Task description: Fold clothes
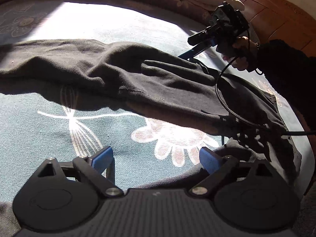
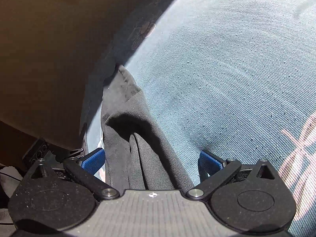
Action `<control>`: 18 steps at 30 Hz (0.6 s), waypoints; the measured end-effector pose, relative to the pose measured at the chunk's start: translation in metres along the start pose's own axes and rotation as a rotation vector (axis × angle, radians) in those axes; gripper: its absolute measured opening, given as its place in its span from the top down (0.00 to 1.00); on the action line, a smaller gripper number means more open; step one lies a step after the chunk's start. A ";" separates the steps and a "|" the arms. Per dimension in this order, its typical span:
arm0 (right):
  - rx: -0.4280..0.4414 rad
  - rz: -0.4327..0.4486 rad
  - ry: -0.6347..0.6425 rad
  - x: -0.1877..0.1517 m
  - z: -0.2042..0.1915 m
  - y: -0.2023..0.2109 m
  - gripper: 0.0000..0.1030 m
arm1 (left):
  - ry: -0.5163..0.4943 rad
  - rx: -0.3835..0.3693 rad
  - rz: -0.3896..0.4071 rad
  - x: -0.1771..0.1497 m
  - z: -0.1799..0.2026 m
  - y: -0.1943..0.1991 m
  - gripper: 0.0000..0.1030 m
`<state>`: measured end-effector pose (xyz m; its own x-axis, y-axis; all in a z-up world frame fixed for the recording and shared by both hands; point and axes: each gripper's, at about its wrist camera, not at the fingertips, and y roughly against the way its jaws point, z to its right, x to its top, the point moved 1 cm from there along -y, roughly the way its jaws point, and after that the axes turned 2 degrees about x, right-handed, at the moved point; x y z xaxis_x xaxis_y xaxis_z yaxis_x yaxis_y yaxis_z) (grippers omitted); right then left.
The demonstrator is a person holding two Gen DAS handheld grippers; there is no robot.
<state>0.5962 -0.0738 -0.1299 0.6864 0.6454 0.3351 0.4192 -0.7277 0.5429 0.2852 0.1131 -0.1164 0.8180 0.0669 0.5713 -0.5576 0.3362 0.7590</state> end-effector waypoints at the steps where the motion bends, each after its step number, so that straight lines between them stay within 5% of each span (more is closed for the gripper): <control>1: 0.002 -0.007 -0.007 -0.002 -0.001 0.001 0.00 | -0.001 -0.004 0.002 0.000 -0.001 0.000 0.09; 7: 0.034 -0.067 -0.073 -0.025 0.003 0.016 0.00 | 0.014 -0.028 0.018 -0.002 -0.007 0.000 0.09; 18: 0.099 -0.077 -0.081 -0.005 0.005 -0.004 0.00 | 0.007 -0.040 0.032 -0.004 -0.007 0.000 0.05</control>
<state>0.5943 -0.0750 -0.1374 0.6942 0.6820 0.2300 0.5259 -0.6988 0.4849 0.2834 0.1190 -0.1209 0.8007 0.0848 0.5931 -0.5778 0.3708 0.7270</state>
